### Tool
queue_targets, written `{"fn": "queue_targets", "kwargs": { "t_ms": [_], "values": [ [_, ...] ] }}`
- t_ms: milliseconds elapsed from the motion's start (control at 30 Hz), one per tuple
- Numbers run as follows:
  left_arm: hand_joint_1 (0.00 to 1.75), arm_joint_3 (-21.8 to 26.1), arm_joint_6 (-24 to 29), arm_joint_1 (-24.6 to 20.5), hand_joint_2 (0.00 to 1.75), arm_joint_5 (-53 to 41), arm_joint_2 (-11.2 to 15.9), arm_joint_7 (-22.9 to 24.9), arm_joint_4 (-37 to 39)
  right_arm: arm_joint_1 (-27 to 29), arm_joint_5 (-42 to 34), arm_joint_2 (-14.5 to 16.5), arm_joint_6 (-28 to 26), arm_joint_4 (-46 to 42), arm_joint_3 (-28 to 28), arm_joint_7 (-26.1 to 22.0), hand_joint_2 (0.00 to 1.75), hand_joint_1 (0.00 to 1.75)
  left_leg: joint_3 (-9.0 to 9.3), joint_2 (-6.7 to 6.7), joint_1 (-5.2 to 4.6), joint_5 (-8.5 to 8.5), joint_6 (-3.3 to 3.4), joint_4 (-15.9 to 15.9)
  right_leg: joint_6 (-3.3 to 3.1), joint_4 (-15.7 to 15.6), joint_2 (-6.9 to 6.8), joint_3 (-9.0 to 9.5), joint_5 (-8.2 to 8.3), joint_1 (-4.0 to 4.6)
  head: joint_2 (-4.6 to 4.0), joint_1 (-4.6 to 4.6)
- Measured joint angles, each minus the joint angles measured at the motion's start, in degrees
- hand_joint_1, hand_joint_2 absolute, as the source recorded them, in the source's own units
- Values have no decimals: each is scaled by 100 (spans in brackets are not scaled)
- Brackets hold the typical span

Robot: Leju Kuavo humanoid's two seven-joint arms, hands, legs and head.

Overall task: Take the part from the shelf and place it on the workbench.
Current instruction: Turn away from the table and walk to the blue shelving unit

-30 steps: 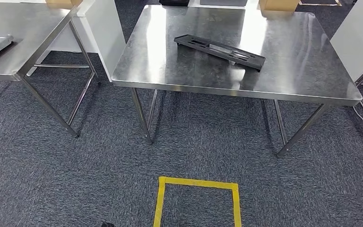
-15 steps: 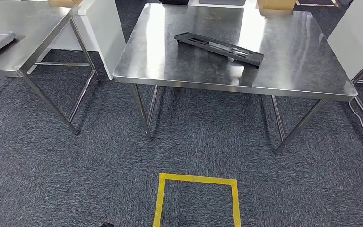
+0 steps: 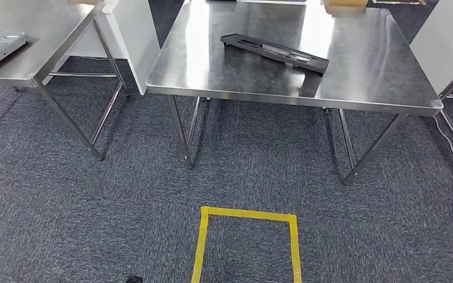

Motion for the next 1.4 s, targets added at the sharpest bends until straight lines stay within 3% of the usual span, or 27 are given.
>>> {"fn": "queue_targets", "kwargs": {
  "t_ms": [67,133,200,233,267,367,433,500,567,600,667,700,733,767,800,833,867,933,1033,1067,1133,1200,1233,1267,1300,1333,1400],
  "values": [
    [0,1,-1,6,0,-2,5,1,0,-2,-4,3,-2,1,-1,-1,0,0,-90,-19,31,-210,-73,161,-125,7,-23,-62,72,-41,0,-28],
    [0,2,-1,8,0,-4,8,2,0,-1,-4,2,-3,2,-2,-1,0,0,-278,-29,70,-739,-145,716,-221,12,-47,-144,174,-41,0,-51],
    [0,2,-1,8,0,-8,9,3,0,5,-2,1,-1,2,-2,-1,0,0,-458,-30,92,-1147,-191,1429,-237,38,-57,-253,260,-13,0,-59],
    [0,2,-2,8,0,-9,9,4,0,7,0,1,2,2,-2,-1,0,0,-455,-29,97,-1186,-195,1602,-230,60,-59,-321,294,1,0,-59],
    [0,3,-2,8,0,-8,9,5,0,9,2,0,3,2,-2,-2,0,0,-342,-29,97,-1118,-183,1556,-224,86,-59,-384,321,13,0,-61],
    [0,5,-3,-6,0,-9,22,7,-2,8,4,15,7,3,-2,-2,0,0,477,-34,66,-772,-31,405,-189,139,-51,-493,387,53,0,-54],
    [0,6,-2,-21,0,-10,38,7,-4,4,4,31,10,6,-2,-2,0,0,758,-32,19,-712,61,-64,-130,136,-56,-522,450,49,0,-44],
    [0,6,-2,-27,0,-9,38,8,-4,0,4,40,11,8,0,-2,0,0,725,-29,-21,-624,117,-134,-43,109,-60,-550,531,41,0,-49],
    [0,7,-3,-36,0,-9,28,11,-4,0,5,43,13,8,1,-2,0,0,684,2,-2,-458,198,-265,-22,204,-54,-638,442,62,0,-47],
    [0,9,-3,-40,0,-9,23,14,-4,1,6,38,15,8,1,-2,0,0,646,17,16,-365,227,-331,-46,378,-50,-727,281,72,0,-33],
    [0,16,-4,-44,0,-10,16,18,-3,1,9,24,22,8,1,-2,0,0,517,30,31,-230,240,-363,-96,1038,-45,-975,-189,41,0,-7],
    [0,20,-5,-42,0,-10,13,20,-3,2,11,18,26,8,1,-1,0,0,435,36,31,-176,218,-351,-77,1382,-45,-1064,-349,19,0,5],
    [0,22,-6,-41,0,-11,8,21,-2,2,12,10,27,8,1,1,0,0,346,44,35,-124,198,-328,-23,1612,-45,-1084,-407,-4,0,8],
    [0,23,-7,-40,0,-16,3,23,-1,2,13,3,27,8,1,6,0,0,249,51,47,-78,172,-291,60,1637,-46,-998,-349,-27,0,10],
    [0,23,-8,-40,0,-22,-4,26,0,1,12,-7,27,8,1,13,0,0,149,56,63,-40,143,-239,153,1452,-46,-813,-216,-53,0,11],
    [0,23,-8,-41,0,-29,-10,30,1,-3,10,-15,26,8,1,20,0,0,44,58,81,-10,109,-165,237,1080,-46,-543,-90,-87,0,14],
    [0,23,-9,-44,0,-36,-11,32,0,-12,8,-16,26,9,1,25,0,0,-58,57,85,15,70,-84,279,660,-40,-261,-47,-93,0,21],
    [0,23,-9,-47,0,-44,-10,36,-1,-17,5,-10,25,10,1,31,0,0,-194,48,73,66,-4,45,228,169,-13,-1,-79,-68,-1,18],
    [0,23,-9,-36,0,-49,-3,39,0,-4,-1,-2,25,10,1,40,0,0,-288,23,83,125,-70,115,64,186,-12,-121,-45,-69,-1,-24],
    [0,23,-9,-30,0,-49,1,40,0,-4,-4,1,25,10,1,43,0,0,-334,18,102,23,-92,179,-6,203,-25,-164,-1,-82,0,-38],
    [0,24,-9,-25,0,-49,4,44,1,-7,-10,3,25,10,1,43,0,0,-487,9,130,-475,-146,625,-136,213,-46,-269,112,-75,0,-61],
    [0,24,-10,-25,0,-50,3,46,1,-4,-14,2,25,10,1,36,0,0,-648,3,135,-1000,-172,1366,-193,227,-59,-408,229,-36,0,-72],
    [0,23,-12,-25,0,-50,3,46,1,-2,-17,2,25,10,1,28,0,0,-661,1,135,-1105,-164,1627,-199,238,-64,-490,284,-14,0,-72],
    [0,23,-14,-25,0,-53,3,46,2,-2,-22,2,25,10,1,19,0,0,-591,-2,132,-1091,-140,1718,-202,246,-65,-573,339,10,0,-72],
    [0,23,-16,-28,0,-58,2,46,2,-2,-28,2,25,10,1,11,0,0,-422,-5,124,-980,-98,1603,-203,252,-63,-653,393,35,0,-72],
    [0,23,-17,-35,0,-69,2,46,2,-3,-37,3,25,10,1,7,0,0,-143,-14,104,-834,-29,1286,-203,254,-57,-720,447,57,0,-72],
    [0,23,-17,-63,0,-95,13,52,-7,-4,-54,25,22,13,-1,8,0,0,470,-37,39,-739,133,439,-177,250,-51,-807,546,68,0,-60]
  ]
}}
